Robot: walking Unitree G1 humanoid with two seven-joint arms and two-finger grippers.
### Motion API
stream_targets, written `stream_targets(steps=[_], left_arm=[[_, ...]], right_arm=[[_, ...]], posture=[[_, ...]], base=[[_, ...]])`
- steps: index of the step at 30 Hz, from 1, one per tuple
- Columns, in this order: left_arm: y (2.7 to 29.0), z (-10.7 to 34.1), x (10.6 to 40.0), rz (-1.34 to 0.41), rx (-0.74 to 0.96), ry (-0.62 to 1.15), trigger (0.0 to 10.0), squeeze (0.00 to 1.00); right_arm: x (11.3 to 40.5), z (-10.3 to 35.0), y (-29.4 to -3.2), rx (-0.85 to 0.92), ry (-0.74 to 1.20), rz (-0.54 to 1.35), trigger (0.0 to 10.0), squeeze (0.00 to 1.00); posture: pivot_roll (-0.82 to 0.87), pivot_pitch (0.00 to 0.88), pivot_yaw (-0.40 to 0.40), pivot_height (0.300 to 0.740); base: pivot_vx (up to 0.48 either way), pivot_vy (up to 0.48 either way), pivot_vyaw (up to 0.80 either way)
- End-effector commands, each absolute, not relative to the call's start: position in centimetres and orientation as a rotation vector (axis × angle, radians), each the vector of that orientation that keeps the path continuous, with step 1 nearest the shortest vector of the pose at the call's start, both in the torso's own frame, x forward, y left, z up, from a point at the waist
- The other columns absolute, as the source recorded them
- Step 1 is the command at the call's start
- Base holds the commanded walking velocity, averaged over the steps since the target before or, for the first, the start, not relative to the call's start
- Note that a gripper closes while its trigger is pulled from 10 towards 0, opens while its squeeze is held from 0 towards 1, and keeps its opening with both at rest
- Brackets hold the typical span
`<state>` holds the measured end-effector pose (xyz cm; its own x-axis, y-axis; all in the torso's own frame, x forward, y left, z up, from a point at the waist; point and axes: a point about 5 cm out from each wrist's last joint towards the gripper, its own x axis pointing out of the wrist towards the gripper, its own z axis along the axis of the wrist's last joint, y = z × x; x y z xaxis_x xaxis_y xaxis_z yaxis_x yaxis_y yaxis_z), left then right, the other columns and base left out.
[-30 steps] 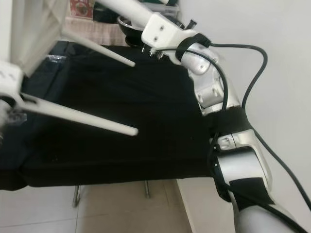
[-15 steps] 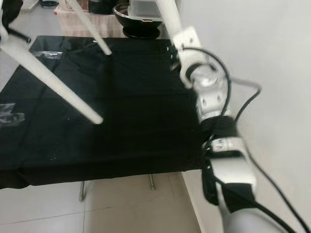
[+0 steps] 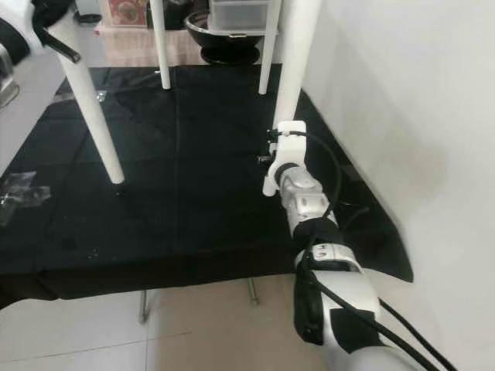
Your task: Building children table
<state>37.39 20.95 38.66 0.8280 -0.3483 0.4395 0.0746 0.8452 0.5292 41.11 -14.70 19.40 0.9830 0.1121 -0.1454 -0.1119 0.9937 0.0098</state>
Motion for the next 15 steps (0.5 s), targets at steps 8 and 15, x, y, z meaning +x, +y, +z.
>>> stream_targets(steps=[8, 15], left_arm=[[17.1, 32.6, 36.8, -0.411, 0.364, -0.454, 10.0, 1.00], [15.6, 28.7, 34.7, -0.442, 0.230, -0.386, 10.0, 1.00]], right_arm=[[40.2, 15.8, -15.7, -0.073, 0.262, 0.117, 10.0, 1.00], [38.8, 14.7, -20.0, -0.088, 0.232, -0.006, 10.0, 1.00]], posture=[[0.07, 0.088, -0.026, 0.740], [0.05, 0.087, -0.031, 0.740]], base=[[0.000, 0.000, 0.00], [0.000, 0.000, 0.00]])
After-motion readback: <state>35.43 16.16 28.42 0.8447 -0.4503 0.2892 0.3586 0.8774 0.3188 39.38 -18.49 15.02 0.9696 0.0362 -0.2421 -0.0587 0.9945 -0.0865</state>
